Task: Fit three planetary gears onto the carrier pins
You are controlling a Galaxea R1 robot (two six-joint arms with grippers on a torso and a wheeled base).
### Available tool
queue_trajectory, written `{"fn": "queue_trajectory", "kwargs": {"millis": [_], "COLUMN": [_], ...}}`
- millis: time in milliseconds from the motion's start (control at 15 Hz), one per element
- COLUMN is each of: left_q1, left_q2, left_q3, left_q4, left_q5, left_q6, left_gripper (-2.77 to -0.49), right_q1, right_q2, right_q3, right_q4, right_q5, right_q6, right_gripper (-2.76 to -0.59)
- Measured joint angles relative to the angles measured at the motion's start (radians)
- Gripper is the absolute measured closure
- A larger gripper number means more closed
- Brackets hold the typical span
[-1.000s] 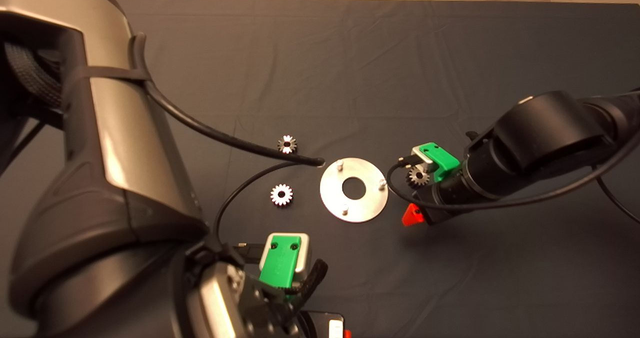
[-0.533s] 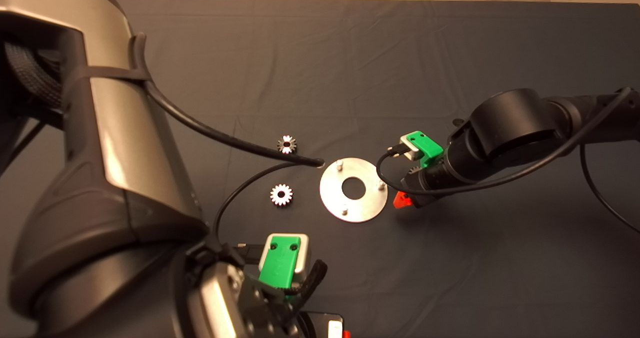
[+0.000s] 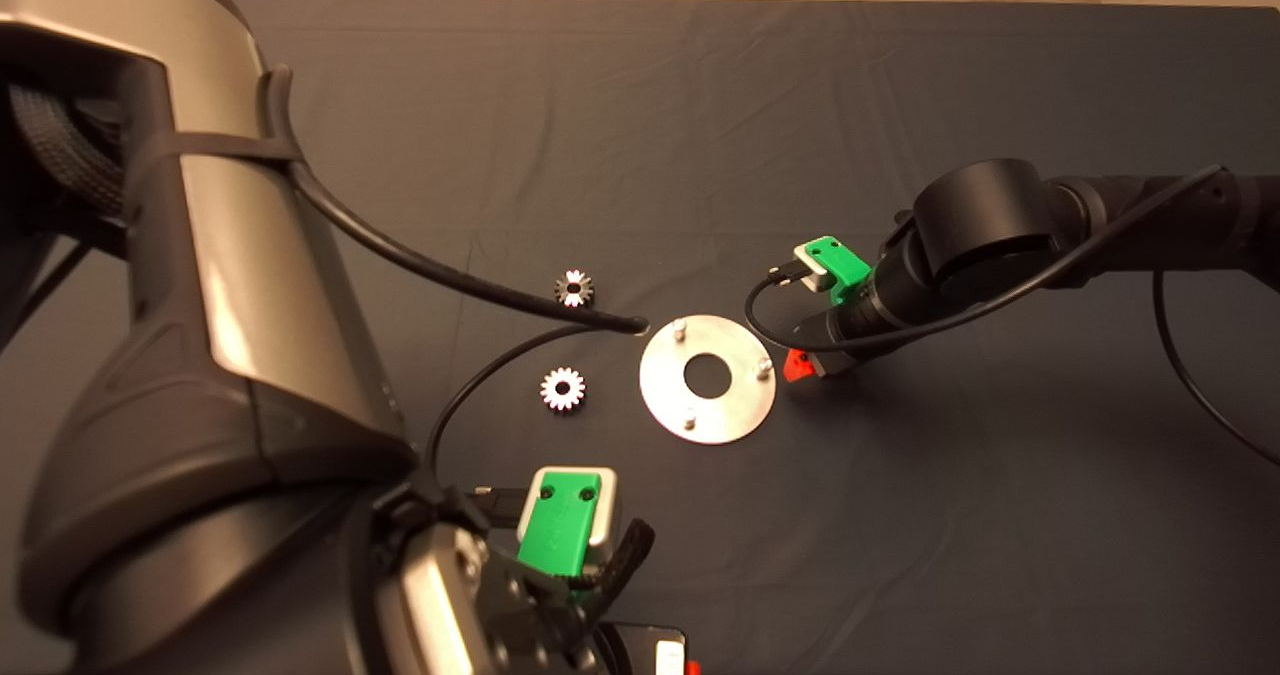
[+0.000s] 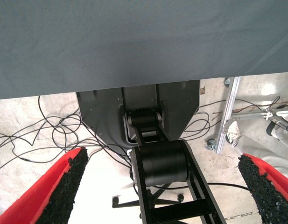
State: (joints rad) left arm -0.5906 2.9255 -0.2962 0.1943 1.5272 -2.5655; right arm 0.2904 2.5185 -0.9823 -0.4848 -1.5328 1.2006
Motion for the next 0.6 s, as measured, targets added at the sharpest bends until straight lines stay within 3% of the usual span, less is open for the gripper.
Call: {"fn": "queue_trajectory", "kwargs": {"millis": [600], "left_q1": [0.000], "left_q2": [0.000], "left_q3": [0.000], "left_q4": [-0.007], "left_q5": [0.000], "left_q6": [0.000], "left_gripper": [-2.34], "right_q1": [-0.011], "right_q2": [-0.002], "right_q3": [-0.075], "right_q4": [-0.023], "right_q5": [0.000], "right_q6": [-0.006], "right_gripper": [-2.31]}}
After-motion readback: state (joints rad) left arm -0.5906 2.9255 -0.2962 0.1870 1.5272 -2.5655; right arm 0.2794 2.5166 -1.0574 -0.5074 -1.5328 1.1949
